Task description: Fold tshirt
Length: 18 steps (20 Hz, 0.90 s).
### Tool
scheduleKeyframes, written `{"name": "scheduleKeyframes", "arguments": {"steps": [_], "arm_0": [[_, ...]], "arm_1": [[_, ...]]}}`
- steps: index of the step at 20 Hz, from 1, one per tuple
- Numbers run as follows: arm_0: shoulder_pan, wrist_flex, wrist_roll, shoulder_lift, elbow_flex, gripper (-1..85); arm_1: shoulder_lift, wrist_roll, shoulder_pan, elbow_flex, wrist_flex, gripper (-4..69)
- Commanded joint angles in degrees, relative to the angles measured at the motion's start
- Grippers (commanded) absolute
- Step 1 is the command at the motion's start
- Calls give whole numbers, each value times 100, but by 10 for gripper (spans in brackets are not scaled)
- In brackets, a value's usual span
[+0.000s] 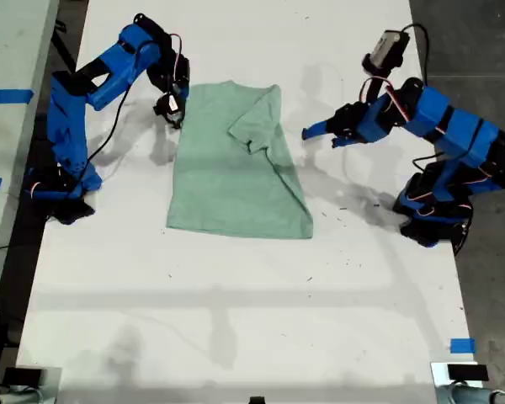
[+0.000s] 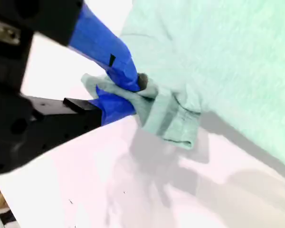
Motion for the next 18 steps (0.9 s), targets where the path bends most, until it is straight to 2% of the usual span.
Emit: {"name": "scheduleKeyframes", "arguments": {"steps": [1,4,8,13,14,15,16,18], "arm_0": [[483,-141,18,800,-510,1],[1020,-765,18,712,-633,1],[1573,-1942,-35,-185,-888,0],[1688,-3393,-35,-1477,-896,0],[1696,-3560,-35,-1705,-896,50],[1670,-3577,-26,-1863,-905,221],[1644,-3393,-26,-1872,-905,267],[1644,-2918,35,-1415,-896,280]], "arm_1": [[237,-97,79,-26,-123,286],[237,-88,79,0,-149,285],[237,-26,18,62,-167,285],[246,123,-158,176,-176,284],[281,149,-176,211,-176,284],[325,176,-193,237,-158,284],[369,185,-202,264,-149,283],[413,202,-193,334,-149,283]]}}
